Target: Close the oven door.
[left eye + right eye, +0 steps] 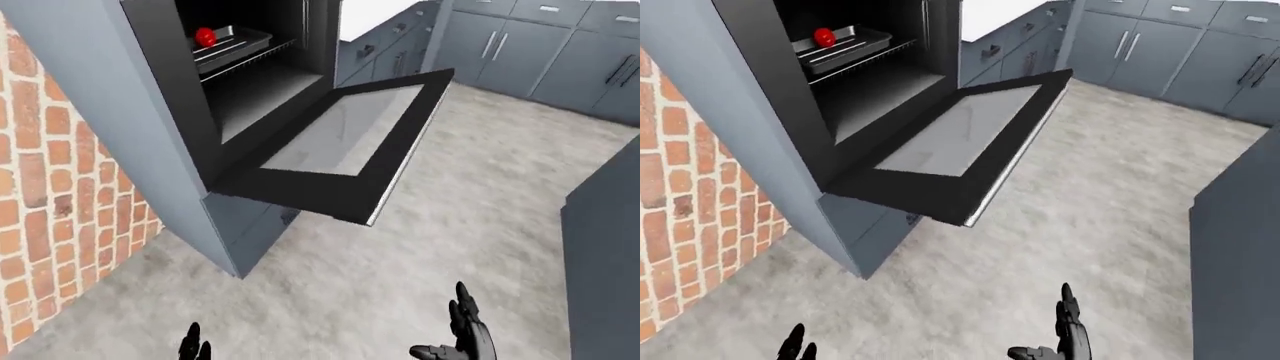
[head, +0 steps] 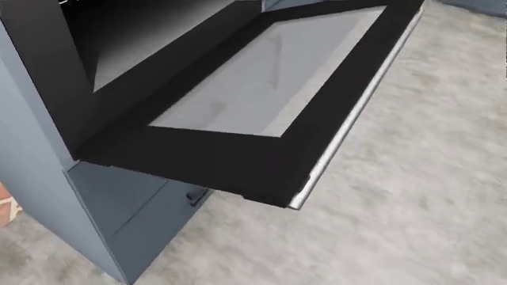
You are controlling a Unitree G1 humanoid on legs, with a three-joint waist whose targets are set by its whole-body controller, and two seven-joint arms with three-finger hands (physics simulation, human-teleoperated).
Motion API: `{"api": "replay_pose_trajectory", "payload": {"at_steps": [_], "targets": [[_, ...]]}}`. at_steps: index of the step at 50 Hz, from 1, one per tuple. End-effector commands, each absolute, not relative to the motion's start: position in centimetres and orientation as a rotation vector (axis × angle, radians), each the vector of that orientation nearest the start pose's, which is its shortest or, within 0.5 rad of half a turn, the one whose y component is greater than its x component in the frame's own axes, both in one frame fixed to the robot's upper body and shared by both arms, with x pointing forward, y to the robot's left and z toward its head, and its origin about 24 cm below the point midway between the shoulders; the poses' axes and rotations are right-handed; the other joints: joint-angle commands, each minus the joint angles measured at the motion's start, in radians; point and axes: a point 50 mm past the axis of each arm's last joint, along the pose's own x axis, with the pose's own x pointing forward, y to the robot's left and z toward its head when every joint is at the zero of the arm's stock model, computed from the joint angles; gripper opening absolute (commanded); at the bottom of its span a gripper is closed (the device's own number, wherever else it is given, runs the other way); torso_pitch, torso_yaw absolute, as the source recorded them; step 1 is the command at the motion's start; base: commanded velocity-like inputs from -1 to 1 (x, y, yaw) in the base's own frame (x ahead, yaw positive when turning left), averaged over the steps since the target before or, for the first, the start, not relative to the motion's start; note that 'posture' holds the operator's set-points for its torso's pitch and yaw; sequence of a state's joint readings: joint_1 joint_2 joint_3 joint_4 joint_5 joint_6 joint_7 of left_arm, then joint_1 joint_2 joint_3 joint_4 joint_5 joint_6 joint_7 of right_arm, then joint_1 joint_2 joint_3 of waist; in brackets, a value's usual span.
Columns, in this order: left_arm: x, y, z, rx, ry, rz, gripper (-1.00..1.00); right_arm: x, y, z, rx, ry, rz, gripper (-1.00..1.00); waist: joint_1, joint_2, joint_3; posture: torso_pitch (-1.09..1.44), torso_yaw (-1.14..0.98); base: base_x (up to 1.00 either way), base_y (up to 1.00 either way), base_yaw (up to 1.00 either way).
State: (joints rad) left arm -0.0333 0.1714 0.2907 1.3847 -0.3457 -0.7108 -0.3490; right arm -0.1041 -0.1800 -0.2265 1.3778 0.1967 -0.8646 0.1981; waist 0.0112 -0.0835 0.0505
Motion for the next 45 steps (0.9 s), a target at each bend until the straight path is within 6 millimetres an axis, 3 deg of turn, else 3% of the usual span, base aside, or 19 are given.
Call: {"api": "replay_pose_trajectory", "payload": {"at_steps": [1, 2, 3, 7, 10, 11, 22, 23, 25, 28, 30, 32, 33, 36, 40, 43, 45], "targets": [[11.78, 24.88, -12.56, -0.203, 0.502, 0.29, 1.0, 16.45, -24.49, -9.81, 0.008, 0.298, -0.216, 1.0, 0.003, -0.023, -0.014, 0.0, 0.0, 0.0, 0.0, 0.0], [11.79, 24.85, -12.56, -0.203, 0.501, 0.29, 1.0, 16.47, -24.48, -9.79, 0.007, 0.296, -0.214, 1.0, -0.011, -0.011, 0.013, 0.0, 0.0, 0.0, 0.0, 0.0], [11.81, 24.87, -12.55, -0.203, 0.501, 0.29, 1.0, 16.47, -24.45, -9.75, 0.005, 0.293, -0.208, 1.0, -0.005, 0.026, 0.004, 0.0, 0.0, 0.0, 0.0, 0.0], [11.83, 24.89, -12.54, -0.204, 0.5, 0.291, 1.0, 16.59, -24.39, -9.67, -0.004, 0.287, -0.196, 1.0, -0.013, 0.054, -0.019, 0.0, 0.0, 0.0, 0.0, 0.0], [11.77, 24.88, -12.56, -0.204, 0.501, 0.291, 1.0, 16.53, -24.3, -9.65, -0.01, 0.283, -0.182, 1.0, -0.025, 0.09, -0.027, 0.0, 0.0, 0.0, 0.0, 0.0], [11.8, 24.9, -12.55, -0.204, 0.501, 0.291, 1.0, 16.53, -24.25, -9.66, -0.012, 0.286, -0.178, 1.0, -0.022, 0.085, -0.015, 0.0, 0.0, 0.0, 0.0, 0.0], [11.75, 24.87, -12.57, -0.204, 0.502, 0.291, 1.0, 16.48, -24.07, -9.7, -0.021, 0.287, -0.157, 1.0, -0.023, 0.08, -0.021, 0.0, 0.0, 0.0, 0.0, 0.0], [11.76, 24.87, -12.56, -0.205, 0.501, 0.291, 1.0, 16.48, -24.07, -9.7, -0.02, 0.287, -0.157, 1.0, -0.021, 0.084, -0.036, 0.0, 0.0, 0.05, 0.0, 0.0], [11.78, 24.85, -12.57, -0.204, 0.502, 0.291, 1.0, 16.49, -24.03, -9.71, -0.02, 0.287, -0.154, 1.0, -0.02, 0.081, -0.007, 0.0, 0.0, 0.11, 0.0, 0.0], [11.78, 24.86, -12.56, -0.204, 0.501, 0.291, 1.0, 16.47, -24.05, -9.71, -0.021, 0.288, -0.156, 1.0, -0.027, 0.058, -0.006, 0.0, 0.0, 0.12, 0.0, 0.0], [11.83, 24.86, -12.55, -0.204, 0.5, 0.291, 1.0, 16.5, -24.04, -9.71, -0.016, 0.288, -0.155, 1.0, -0.024, 0.041, -0.02, 0.0, 0.0, 0.12, 0.0, 0.0], [11.85, 24.85, -12.55, -0.205, 0.5, 0.29, 1.0, 16.49, -24.06, -9.71, -0.016, 0.288, -0.154, 1.0, -0.025, -0.002, -0.035, 0.0, 0.0, 0.14, 0.0, 0.0], [11.86, 24.87, -12.54, -0.205, 0.5, 0.291, 1.0, 16.44, -24.06, -9.76, -0.011, 0.291, -0.152, 1.0, -0.029, 0.032, -0.014, 0.0, 0.0, 0.15, 0.0, 0.0], [11.86, 24.91, -12.53, -0.205, 0.499, 0.291, 1.0, 16.53, -24.07, -9.7, -0.012, 0.288, -0.153, 1.0, -0.025, 0.035, -0.014, 0.0, 0.0, 0.21, 0.0, 0.0], [11.88, 24.88, -12.54, -0.206, 0.5, 0.292, 1.0, 16.51, -24.09, -9.73, -0.004, 0.29, -0.154, 1.0, -0.019, 0.058, -0.01, 0.0, 0.0, 0.22, 0.0, 0.0], [11.88, 24.89, -12.54, -0.207, 0.499, 0.293, 1.0, 16.54, -24.11, -9.76, 0.003, 0.292, -0.155, 1.0, -0.022, 0.09, -0.008, 0.0, 0.0, 0.22, 0.0, 0.0], [11.85, 24.9, -12.54, -0.207, 0.5, 0.292, 1.0, 16.52, -24.12, -9.76, 0.004, 0.293, -0.156, 1.0, -0.025, 0.128, -0.005, 0.0, 0.0, 0.21, 0.0, 0.0]]}}
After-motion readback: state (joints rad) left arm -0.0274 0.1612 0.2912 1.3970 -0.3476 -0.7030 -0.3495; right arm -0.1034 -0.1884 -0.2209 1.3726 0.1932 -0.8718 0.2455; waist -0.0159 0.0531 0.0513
